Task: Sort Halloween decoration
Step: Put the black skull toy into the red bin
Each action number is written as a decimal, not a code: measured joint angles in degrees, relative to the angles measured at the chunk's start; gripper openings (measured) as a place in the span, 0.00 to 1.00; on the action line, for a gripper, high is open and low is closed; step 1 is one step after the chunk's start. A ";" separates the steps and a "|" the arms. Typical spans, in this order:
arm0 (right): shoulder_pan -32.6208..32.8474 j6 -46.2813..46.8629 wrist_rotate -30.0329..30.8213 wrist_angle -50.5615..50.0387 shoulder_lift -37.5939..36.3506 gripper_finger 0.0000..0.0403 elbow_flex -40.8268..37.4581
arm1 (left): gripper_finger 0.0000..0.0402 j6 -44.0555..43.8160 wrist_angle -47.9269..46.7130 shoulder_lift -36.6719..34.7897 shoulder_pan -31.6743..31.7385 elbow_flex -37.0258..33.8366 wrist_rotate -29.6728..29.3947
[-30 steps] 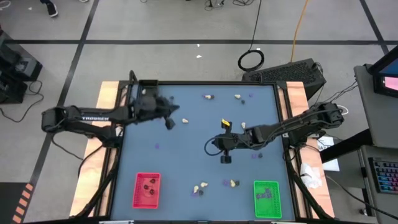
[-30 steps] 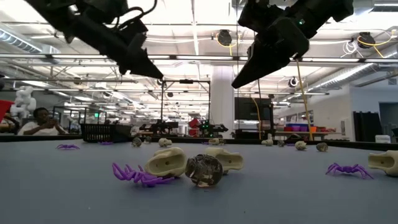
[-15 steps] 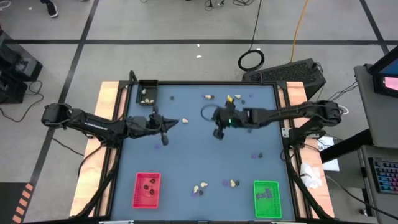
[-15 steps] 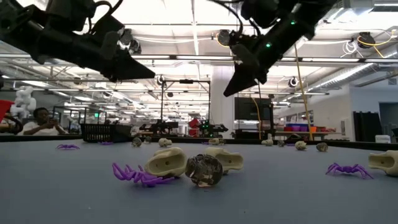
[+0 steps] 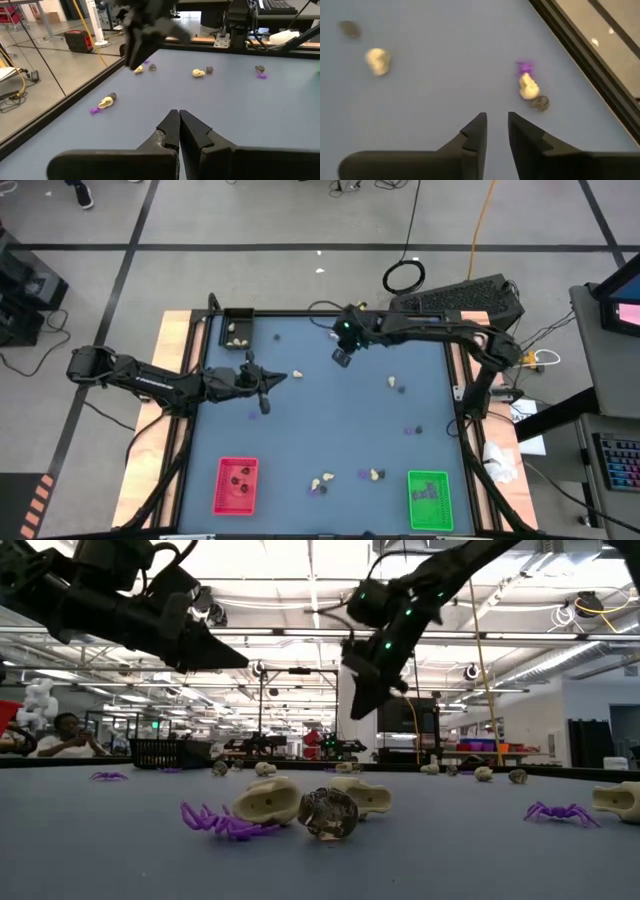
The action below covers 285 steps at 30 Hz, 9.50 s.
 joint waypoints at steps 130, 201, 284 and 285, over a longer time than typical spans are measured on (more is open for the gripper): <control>-5.85 -6.55 2.51 -4.45 13.30 0.38 11.04 | 0.02 -0.57 -0.50 0.00 -0.40 0.07 1.40; 0.81 -22.88 -11.56 -6.05 14.27 0.08 10.93 | 0.02 -0.11 -1.05 -0.02 -0.45 0.07 2.25; 32.92 -2.09 12.62 37.46 -24.41 0.00 -39.93 | 0.18 4.14 -34.76 38.42 15.77 30.91 12.74; 32.92 -2.09 12.61 37.46 -24.41 0.00 -39.93 | 0.16 4.15 -34.82 38.42 15.77 30.88 12.74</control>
